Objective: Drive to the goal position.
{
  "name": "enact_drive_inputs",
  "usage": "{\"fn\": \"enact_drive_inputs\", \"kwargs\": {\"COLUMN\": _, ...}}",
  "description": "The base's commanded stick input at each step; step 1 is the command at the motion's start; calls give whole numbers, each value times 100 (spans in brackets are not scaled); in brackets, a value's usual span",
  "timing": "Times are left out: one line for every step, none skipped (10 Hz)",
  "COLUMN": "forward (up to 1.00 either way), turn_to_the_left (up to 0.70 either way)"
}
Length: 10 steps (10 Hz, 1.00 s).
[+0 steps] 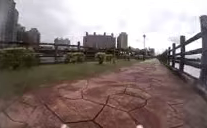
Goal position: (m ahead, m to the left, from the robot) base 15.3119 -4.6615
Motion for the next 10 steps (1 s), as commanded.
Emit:
{"fn": "enact_drive_inputs", "kwargs": {"forward": 0, "turn_to_the_left": 0}}
{"fn": "enact_drive_inputs", "kwargs": {"forward": 0, "turn_to_the_left": 0}}
{"fn": "enact_drive_inputs", "kwargs": {"forward": 0, "turn_to_the_left": 0}}
{"fn": "enact_drive_inputs", "kwargs": {"forward": 0, "turn_to_the_left": 0}}
{"fn": "enact_drive_inputs", "kwargs": {"forward": 0, "turn_to_the_left": 0}}
{"fn": "enact_drive_inputs", "kwargs": {"forward": 0, "turn_to_the_left": 0}}
{"fn": "enact_drive_inputs", "kwargs": {"forward": 0, "turn_to_the_left": 0}}
{"fn": "enact_drive_inputs", "kwargs": {"forward": 11, "turn_to_the_left": 1}}
{"fn": "enact_drive_inputs", "kwargs": {"forward": 74, "turn_to_the_left": 1}}
{"fn": "enact_drive_inputs", "kwargs": {"forward": 85, "turn_to_the_left": 1}}
